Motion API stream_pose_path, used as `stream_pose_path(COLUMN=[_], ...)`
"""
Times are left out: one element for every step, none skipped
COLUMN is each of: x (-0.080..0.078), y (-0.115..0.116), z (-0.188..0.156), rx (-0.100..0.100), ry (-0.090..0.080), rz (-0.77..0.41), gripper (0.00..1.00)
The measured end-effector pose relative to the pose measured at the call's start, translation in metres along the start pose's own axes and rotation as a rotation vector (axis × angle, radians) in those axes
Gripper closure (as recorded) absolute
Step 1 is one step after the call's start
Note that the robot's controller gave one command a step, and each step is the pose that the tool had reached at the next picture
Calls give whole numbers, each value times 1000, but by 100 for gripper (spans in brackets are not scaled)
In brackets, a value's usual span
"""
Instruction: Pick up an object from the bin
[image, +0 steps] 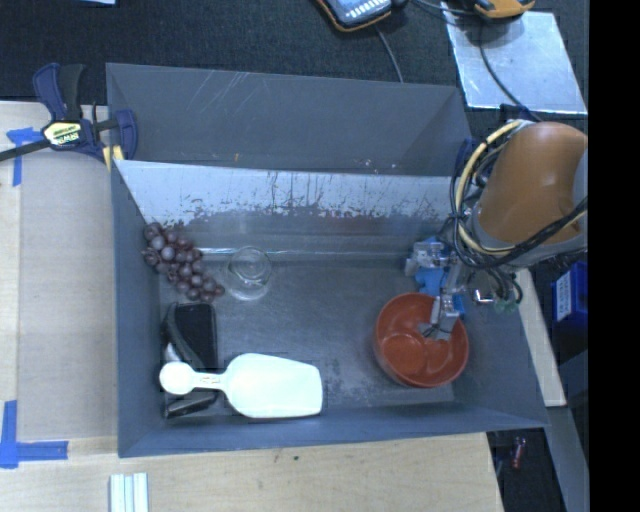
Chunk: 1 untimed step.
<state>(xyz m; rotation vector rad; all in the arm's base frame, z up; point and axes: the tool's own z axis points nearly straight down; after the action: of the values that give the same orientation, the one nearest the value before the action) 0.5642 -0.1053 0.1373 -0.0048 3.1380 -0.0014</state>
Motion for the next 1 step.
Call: stream_pose_path(x=[0], y=[0], z=[0], rx=[0], ry=[0], rz=[0], gripper=[0])
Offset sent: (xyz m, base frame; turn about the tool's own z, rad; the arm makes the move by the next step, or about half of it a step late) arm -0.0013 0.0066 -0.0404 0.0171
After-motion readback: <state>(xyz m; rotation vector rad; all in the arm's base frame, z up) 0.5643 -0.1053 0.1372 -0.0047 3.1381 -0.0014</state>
